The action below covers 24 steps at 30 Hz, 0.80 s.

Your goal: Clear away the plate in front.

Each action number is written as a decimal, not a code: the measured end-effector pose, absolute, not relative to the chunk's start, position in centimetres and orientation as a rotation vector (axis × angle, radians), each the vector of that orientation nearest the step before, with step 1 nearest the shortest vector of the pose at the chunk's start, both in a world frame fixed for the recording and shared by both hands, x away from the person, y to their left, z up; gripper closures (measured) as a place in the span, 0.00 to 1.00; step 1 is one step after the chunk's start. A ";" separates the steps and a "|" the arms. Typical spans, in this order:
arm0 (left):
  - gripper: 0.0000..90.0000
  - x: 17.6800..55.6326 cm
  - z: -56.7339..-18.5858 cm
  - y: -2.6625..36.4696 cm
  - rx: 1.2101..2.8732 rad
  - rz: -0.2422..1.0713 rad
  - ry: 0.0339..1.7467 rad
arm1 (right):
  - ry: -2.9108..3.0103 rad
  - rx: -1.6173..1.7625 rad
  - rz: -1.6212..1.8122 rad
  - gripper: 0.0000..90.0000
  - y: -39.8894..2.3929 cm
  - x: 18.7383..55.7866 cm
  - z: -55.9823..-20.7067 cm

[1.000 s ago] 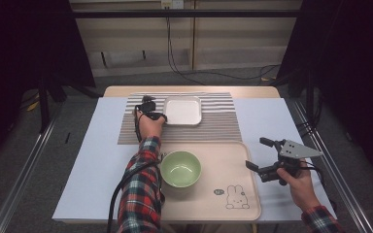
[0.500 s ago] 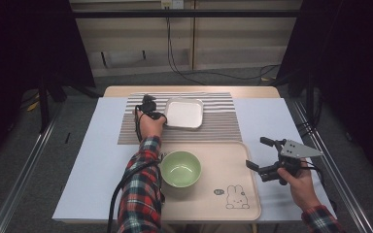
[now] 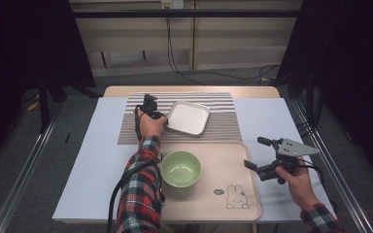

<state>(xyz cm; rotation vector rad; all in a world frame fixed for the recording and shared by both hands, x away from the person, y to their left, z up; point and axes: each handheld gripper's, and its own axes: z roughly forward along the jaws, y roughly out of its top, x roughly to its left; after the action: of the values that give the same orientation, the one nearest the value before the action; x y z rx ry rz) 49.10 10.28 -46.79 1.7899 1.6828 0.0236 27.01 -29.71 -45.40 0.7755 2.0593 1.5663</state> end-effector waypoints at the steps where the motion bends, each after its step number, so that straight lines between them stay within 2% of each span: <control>1: 0.97 49.0 -46.7 10.4 1.790 0.019 1.683 | 2.055 0.781 1.573 0.00 -29.7 27.0 -45.4; 14: 0.97 47.3 -44.3 11.4 1.792 -0.072 1.578 | 2.026 0.841 1.550 0.00 -29.8 27.3 -45.3; 24: 0.97 45.3 -42.4 10.4 1.833 -0.123 1.462 | 2.030 0.899 1.522 0.00 -29.6 28.0 -44.1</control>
<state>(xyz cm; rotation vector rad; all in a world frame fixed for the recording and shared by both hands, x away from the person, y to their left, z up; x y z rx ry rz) 45.35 10.36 -42.43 1.8333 1.4615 -0.1227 27.97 -29.60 -44.11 0.8990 2.0301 1.5222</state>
